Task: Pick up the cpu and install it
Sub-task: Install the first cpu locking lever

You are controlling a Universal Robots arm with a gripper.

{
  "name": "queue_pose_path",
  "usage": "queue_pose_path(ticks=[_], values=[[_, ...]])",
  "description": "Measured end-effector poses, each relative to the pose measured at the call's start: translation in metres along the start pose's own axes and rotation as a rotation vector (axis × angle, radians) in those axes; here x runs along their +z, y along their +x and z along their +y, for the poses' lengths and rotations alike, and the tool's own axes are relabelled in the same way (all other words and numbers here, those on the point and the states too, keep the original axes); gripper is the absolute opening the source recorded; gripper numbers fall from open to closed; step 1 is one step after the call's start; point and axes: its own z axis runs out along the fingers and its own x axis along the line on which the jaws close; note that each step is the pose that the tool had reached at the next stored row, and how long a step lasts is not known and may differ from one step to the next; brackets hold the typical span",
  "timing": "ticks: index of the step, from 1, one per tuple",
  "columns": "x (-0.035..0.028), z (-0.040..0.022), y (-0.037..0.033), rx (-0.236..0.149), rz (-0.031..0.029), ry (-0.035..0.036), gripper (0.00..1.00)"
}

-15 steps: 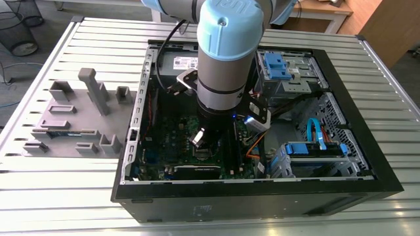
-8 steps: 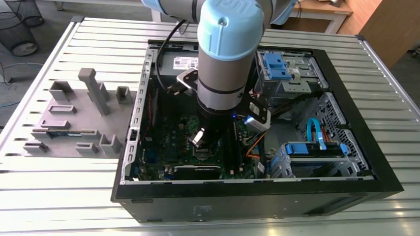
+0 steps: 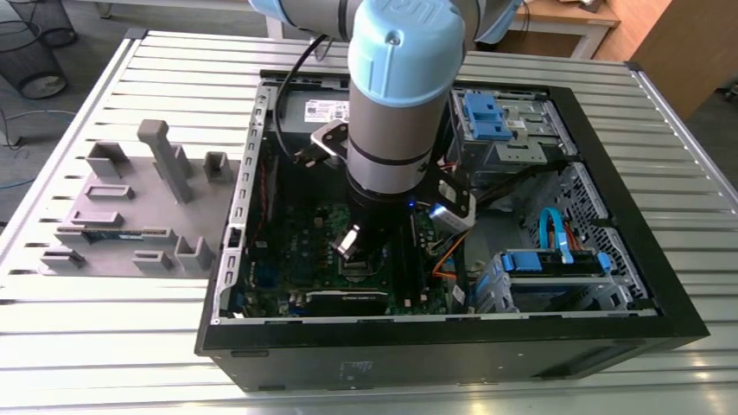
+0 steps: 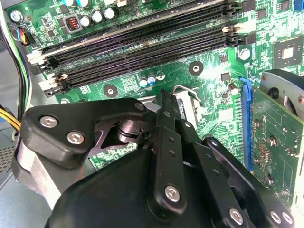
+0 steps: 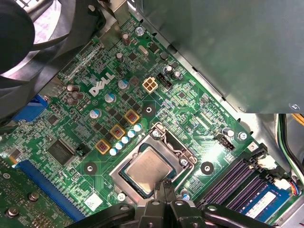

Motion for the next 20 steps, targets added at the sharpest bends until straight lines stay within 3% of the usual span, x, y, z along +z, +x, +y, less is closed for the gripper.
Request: queue_pose_path(ticks=[4,11,17,20], values=[[0.0,-0.0004,-0.0004,0.0,0.0056,-0.0056,0.11],[0.0,-0.0014,-0.0012,0.0,0.0208,-0.0209,0.11],[0.0006,-0.0044,-0.0028,0.001,0.0272,-0.0278,0.11],[0.0005,-0.0051,-0.0032,0.001,0.0279,-0.0278,0.11]])
